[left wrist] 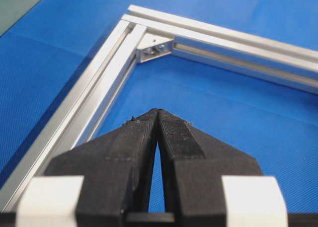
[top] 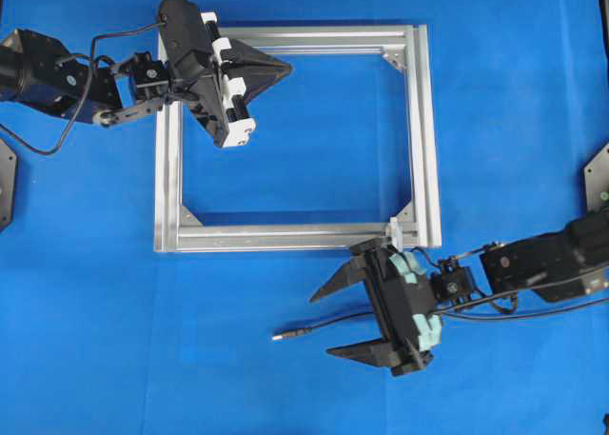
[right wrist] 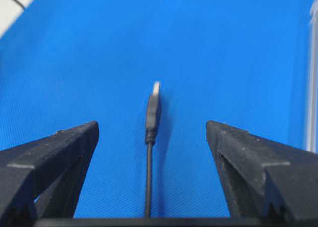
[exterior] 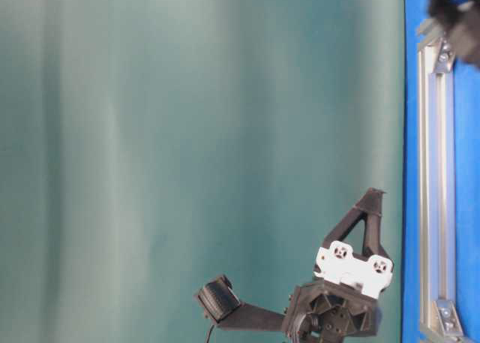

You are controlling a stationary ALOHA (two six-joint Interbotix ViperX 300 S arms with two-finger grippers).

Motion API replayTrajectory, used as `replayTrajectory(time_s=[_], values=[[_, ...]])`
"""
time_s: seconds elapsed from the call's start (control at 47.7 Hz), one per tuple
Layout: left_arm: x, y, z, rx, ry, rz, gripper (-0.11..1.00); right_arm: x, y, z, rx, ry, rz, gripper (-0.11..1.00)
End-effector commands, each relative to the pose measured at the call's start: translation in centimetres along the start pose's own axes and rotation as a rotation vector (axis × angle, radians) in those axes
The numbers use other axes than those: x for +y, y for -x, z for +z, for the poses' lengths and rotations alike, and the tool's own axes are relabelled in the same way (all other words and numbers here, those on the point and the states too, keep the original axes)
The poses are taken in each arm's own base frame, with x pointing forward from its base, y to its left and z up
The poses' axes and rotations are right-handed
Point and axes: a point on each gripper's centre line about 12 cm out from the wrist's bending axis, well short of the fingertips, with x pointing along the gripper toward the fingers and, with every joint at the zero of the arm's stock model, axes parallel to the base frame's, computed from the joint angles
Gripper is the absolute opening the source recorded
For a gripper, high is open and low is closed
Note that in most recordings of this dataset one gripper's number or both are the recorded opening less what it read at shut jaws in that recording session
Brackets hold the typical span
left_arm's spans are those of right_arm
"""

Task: Insert the wire through the string loop located on the right side.
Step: 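Open the right gripper and lower it over the black USB cable, then close the right gripper on the cable just behind the USB plug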

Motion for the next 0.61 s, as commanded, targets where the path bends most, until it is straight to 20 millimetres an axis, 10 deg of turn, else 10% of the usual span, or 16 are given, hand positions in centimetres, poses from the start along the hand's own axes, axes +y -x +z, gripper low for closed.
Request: replayTrajectory(time_s=[0.0,0.587], values=[[-0.1,0.2,1.3,-0.040,-0.002,-0.004,0.00,0.1,-0.3,0.4,-0.019,-0.027,-0.015,0.80],[0.1,0.5,1.0,-0.023,-0.001,-0.001,0.00,-0.4,-1.6,-1.4,0.021,-0.049,-0.044,0.76]])
